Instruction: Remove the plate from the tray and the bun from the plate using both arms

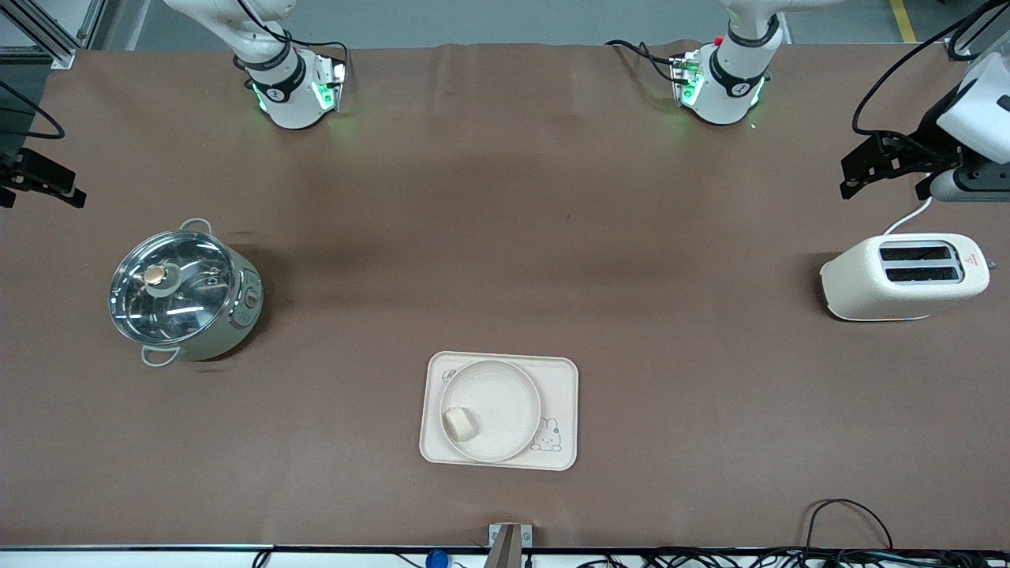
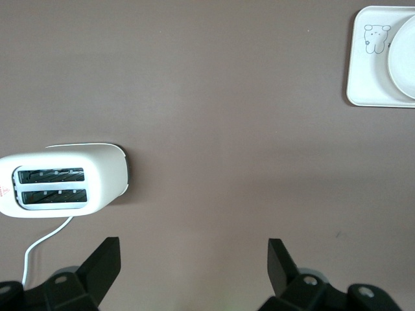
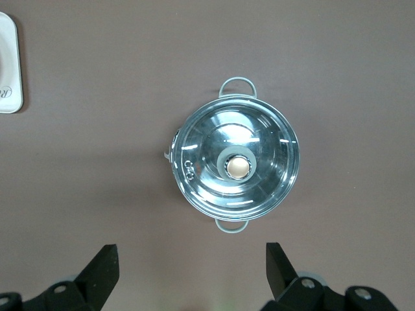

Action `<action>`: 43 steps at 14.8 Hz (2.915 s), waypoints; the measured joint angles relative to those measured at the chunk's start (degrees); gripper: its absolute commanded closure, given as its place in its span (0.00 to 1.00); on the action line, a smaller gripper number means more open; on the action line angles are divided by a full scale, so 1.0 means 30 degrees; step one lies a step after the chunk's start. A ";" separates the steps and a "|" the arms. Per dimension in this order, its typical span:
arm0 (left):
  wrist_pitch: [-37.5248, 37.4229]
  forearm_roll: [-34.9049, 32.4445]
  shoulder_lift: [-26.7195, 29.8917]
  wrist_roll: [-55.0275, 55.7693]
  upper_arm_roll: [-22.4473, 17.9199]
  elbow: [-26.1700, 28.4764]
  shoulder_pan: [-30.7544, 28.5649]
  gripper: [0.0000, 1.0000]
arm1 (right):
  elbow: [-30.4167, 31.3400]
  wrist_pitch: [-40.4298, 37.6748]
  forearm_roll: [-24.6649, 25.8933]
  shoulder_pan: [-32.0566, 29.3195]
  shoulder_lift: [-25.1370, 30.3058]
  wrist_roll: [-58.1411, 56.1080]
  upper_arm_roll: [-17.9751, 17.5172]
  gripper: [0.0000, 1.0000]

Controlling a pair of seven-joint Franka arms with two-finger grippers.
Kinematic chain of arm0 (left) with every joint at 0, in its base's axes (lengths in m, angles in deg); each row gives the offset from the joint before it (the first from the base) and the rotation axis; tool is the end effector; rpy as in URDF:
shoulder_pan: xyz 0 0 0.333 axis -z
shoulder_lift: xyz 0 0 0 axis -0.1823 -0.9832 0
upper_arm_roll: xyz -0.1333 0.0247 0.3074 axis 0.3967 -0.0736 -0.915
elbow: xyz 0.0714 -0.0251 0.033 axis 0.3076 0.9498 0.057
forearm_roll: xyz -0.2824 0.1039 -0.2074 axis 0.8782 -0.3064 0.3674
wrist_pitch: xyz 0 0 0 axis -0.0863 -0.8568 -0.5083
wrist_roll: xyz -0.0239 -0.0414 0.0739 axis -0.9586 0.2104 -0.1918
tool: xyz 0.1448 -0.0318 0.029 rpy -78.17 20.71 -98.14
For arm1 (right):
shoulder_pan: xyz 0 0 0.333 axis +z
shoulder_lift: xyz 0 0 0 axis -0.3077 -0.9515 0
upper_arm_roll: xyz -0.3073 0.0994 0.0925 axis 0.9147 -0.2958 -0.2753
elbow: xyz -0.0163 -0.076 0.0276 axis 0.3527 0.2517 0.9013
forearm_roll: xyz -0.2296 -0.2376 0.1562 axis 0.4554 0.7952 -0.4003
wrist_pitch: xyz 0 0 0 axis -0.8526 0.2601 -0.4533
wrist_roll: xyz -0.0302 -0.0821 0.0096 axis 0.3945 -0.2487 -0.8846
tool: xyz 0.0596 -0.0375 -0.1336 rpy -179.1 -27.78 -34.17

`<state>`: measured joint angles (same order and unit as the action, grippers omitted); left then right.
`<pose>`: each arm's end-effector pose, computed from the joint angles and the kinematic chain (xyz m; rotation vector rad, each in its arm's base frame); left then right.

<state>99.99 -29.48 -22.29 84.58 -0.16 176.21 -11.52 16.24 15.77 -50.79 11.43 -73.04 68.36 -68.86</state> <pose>0.5109 -0.0636 0.6242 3.1404 -0.0631 0.0246 0.5085 -0.0625 0.6091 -3.1214 0.0238 0.0561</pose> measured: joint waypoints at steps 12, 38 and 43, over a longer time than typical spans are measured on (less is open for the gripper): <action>0.0000 0.0058 -0.0620 -0.0009 0.0002 -0.0237 0.0027 0.00 | 0.0165 0.6331 -0.4080 0.1732 -0.5174 0.3569 -0.0210 0.00; 0.0000 0.0057 -0.1162 -0.0014 -0.0020 -0.0343 -0.0262 0.00 | -0.4862 1.6775 -0.6188 1.1061 -1.7245 1.5474 -0.0311 0.41; -0.0018 0.0057 -0.1141 -0.0065 -0.0024 -0.0431 -0.0714 0.00 | -0.5442 1.7468 -0.6188 1.1115 -1.8166 1.5584 -0.0297 0.51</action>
<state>99.93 -29.31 -25.71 84.39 -0.23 174.92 -13.66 -0.08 68.18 -69.36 44.78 -127.54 115.12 -69.75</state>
